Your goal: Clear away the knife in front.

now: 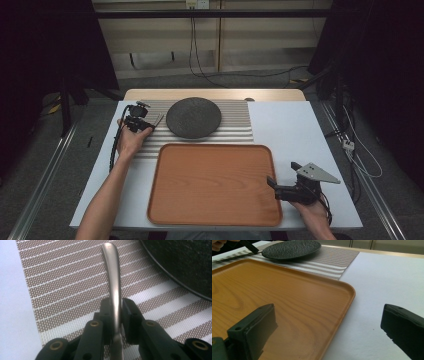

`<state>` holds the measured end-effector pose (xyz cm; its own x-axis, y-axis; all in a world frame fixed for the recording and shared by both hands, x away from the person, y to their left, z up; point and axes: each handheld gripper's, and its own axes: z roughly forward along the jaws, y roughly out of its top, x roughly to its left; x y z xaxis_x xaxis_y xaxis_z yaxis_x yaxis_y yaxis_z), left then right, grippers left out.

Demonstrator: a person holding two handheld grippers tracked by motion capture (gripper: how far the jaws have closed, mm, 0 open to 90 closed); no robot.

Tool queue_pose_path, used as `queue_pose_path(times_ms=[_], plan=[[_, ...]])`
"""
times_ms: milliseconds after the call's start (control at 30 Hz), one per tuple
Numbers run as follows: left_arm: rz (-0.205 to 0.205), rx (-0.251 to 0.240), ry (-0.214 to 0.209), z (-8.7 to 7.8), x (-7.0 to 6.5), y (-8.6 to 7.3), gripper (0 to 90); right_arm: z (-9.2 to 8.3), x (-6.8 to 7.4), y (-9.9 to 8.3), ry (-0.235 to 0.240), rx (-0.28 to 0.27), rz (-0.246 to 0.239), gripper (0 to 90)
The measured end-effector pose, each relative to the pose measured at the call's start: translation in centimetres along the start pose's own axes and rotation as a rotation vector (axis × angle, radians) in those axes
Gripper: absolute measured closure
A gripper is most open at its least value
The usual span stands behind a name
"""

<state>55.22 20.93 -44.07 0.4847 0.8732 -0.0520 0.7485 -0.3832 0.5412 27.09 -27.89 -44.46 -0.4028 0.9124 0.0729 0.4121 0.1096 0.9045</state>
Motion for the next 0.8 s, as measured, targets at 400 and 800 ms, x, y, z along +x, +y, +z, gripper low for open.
queue_pose_path(times_ms=[400, 800], plan=[[-0.021, -0.006, -0.02, 0.4, 0.3, 0.4, 72.2, 0.1, 0.0, 0.0, 0.004, -0.001, -0.001, 0.2], [0.014, 0.042, 0.024, 0.5, -0.3, 1.1, 79.4, 0.0, 0.1, 0.0, 0.003, 0.001, 0.0, 0.3]])
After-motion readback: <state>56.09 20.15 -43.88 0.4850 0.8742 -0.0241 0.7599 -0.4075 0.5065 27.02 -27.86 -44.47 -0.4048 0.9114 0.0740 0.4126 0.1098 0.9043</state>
